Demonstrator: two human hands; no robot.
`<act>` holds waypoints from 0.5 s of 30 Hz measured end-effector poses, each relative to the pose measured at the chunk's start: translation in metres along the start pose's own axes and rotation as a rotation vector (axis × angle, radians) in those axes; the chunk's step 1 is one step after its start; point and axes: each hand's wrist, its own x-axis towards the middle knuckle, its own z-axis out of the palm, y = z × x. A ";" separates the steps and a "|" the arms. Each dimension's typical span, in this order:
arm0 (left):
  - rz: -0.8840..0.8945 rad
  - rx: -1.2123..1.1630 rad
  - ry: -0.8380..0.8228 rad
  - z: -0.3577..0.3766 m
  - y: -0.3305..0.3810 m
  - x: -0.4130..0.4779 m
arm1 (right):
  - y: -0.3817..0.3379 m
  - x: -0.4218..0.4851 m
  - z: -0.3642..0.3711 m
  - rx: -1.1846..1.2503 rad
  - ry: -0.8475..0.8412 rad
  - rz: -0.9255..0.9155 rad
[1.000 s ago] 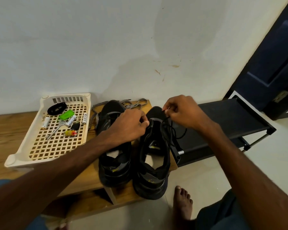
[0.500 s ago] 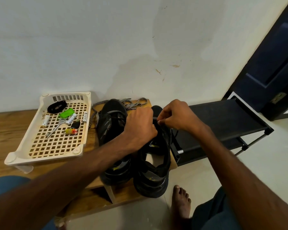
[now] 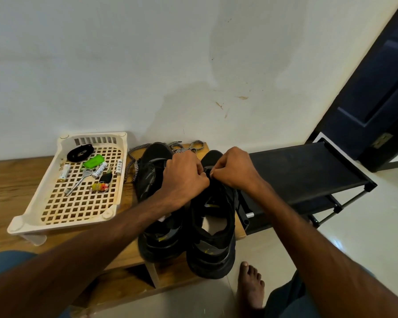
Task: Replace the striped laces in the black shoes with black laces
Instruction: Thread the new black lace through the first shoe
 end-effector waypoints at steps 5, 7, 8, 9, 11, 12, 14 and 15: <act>0.017 -0.008 0.032 0.003 0.002 -0.002 | 0.003 -0.001 0.005 0.019 -0.019 0.045; 0.017 -0.007 0.032 0.004 0.002 -0.002 | 0.005 -0.001 0.007 0.050 -0.015 0.060; 0.020 -0.013 0.026 0.004 0.002 -0.002 | 0.006 0.000 0.007 0.073 -0.013 0.073; 0.024 -0.020 0.019 0.004 0.002 -0.002 | 0.008 0.001 0.007 0.101 -0.012 0.088; 0.033 -0.023 0.007 0.004 0.004 -0.002 | 0.011 0.002 0.008 0.153 -0.010 0.121; 0.038 -0.019 0.000 0.005 0.004 -0.002 | 0.012 0.003 0.009 0.170 -0.005 0.131; 0.037 -0.033 -0.025 0.005 0.001 0.002 | 0.013 0.002 0.010 0.194 0.000 0.133; 0.024 -0.060 -0.048 0.004 -0.002 0.004 | 0.014 0.002 0.011 0.209 -0.005 0.129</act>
